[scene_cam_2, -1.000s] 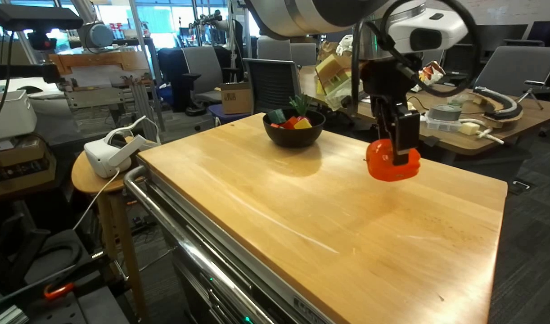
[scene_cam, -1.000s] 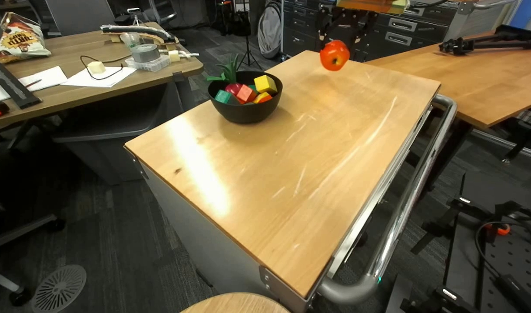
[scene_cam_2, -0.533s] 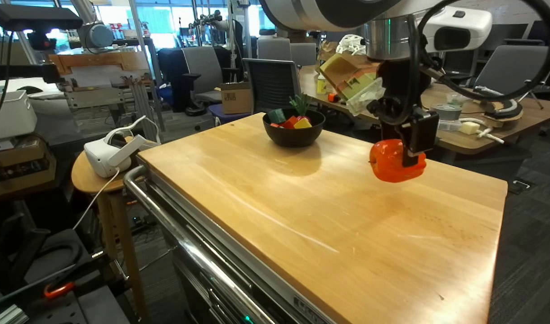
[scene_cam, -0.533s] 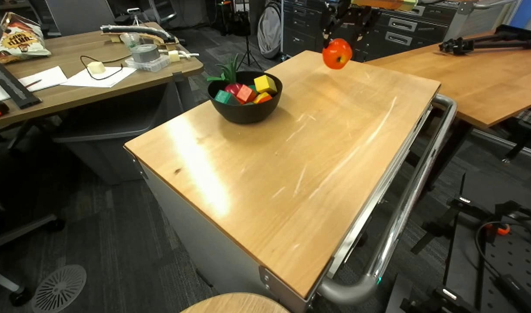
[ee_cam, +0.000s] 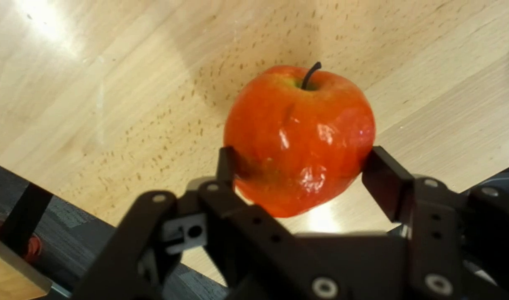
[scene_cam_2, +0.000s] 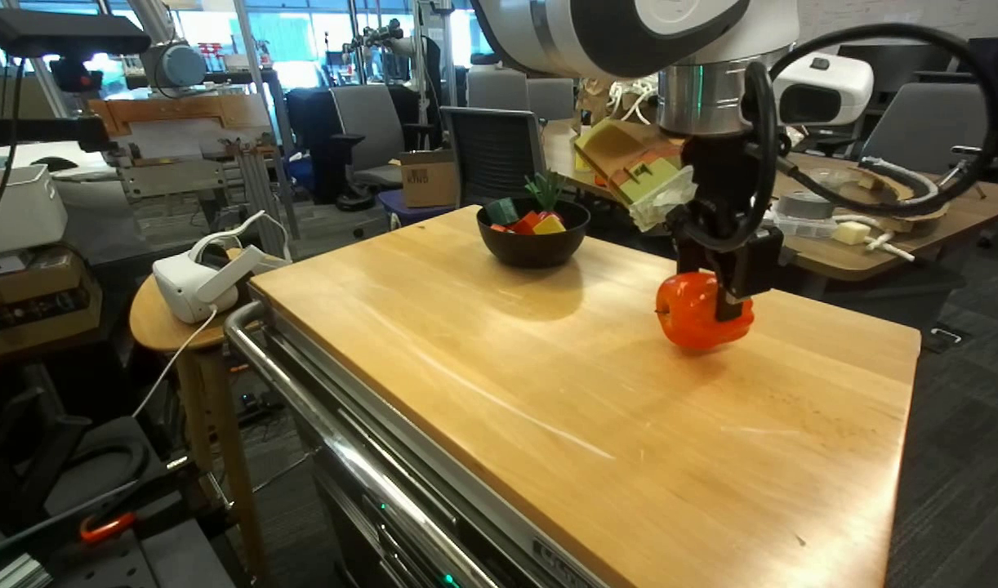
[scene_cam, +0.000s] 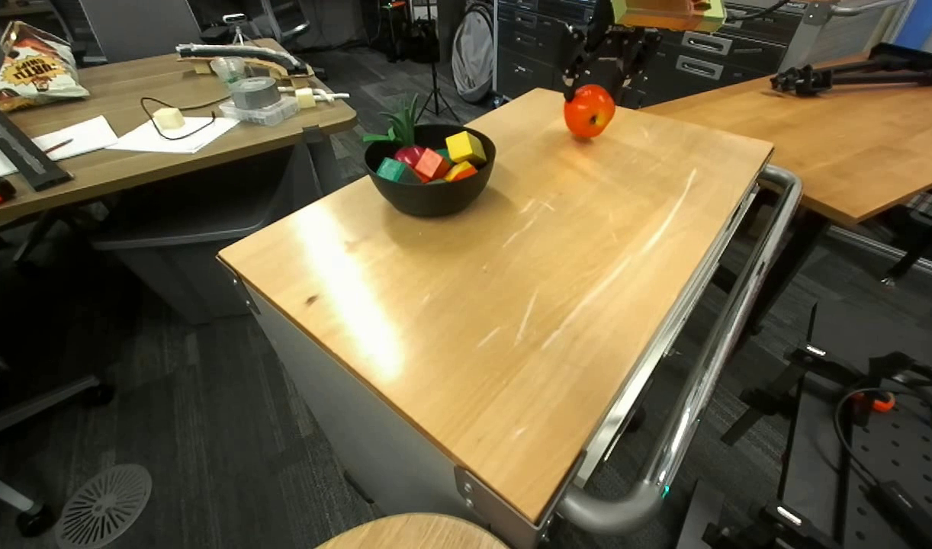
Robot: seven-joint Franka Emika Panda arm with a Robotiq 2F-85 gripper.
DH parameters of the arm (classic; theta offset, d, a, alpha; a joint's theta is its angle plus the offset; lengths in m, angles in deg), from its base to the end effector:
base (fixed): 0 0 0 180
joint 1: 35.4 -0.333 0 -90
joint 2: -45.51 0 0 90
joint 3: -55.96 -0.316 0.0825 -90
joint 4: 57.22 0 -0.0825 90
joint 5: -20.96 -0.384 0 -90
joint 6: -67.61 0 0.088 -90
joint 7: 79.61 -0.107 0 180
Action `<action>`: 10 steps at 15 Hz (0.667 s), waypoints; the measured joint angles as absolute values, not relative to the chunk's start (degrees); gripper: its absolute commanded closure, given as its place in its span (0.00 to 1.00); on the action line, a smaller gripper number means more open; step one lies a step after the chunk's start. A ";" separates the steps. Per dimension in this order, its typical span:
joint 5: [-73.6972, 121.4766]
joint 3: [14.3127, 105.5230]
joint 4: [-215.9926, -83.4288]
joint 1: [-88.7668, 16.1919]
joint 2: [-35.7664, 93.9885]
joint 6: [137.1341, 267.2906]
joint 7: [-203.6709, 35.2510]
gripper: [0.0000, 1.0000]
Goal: Move the apple toy to the right and put the toys in the bowl on the counter
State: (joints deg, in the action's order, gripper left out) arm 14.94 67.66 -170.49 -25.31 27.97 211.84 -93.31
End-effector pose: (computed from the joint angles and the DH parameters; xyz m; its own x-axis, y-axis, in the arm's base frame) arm 0.5859 -0.2284 0.3410 0.7512 -0.6194 0.2280 -0.6207 -0.7804 -0.0750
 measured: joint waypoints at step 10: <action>17.09 67.73 -167.49 -25.32 27.65 208.60 -92.85 0.00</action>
